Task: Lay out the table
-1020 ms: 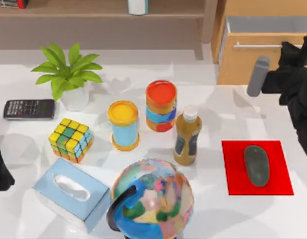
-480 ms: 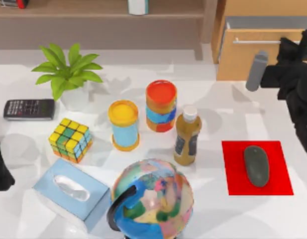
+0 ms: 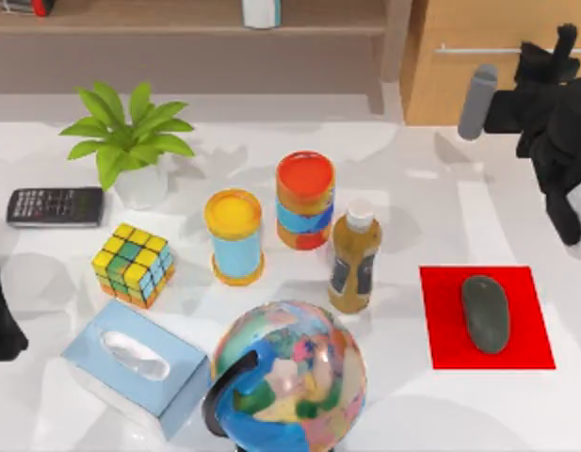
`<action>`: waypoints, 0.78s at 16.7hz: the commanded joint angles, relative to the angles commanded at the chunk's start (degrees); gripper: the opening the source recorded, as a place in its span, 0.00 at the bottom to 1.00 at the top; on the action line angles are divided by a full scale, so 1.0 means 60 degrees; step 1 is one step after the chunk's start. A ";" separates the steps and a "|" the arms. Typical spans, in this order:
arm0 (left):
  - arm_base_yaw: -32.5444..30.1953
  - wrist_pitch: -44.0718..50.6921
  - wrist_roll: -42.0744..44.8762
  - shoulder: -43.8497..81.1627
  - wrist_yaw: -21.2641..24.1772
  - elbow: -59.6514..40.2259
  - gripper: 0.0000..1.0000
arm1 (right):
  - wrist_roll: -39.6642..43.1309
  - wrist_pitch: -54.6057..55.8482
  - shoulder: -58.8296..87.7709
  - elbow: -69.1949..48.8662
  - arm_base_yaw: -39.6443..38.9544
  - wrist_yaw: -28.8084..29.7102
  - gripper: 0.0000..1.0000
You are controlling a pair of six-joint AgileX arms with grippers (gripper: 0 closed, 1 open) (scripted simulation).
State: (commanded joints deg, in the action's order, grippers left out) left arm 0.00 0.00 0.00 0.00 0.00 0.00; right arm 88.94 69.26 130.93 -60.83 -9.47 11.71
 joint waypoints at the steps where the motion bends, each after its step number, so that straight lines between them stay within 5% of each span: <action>1: 0.0000 0.0000 0.0000 0.0000 0.0000 0.0000 1.00 | -0.0002 -0.0110 0.0079 -0.0197 0.0017 -0.0029 0.00; 6: 0.0000 0.0000 0.0000 0.0000 0.0000 0.0000 1.00 | -0.0006 -0.0218 0.0155 -0.0399 0.0033 -0.0059 0.00; 13: 0.0000 0.0000 0.0000 0.0000 0.0000 0.0000 1.00 | -0.0006 -0.0218 0.0155 -0.0399 0.0033 -0.0059 0.53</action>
State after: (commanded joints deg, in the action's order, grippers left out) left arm 0.00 0.00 0.00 0.00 0.00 0.00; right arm 88.90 67.95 131.86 -63.23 -9.27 11.36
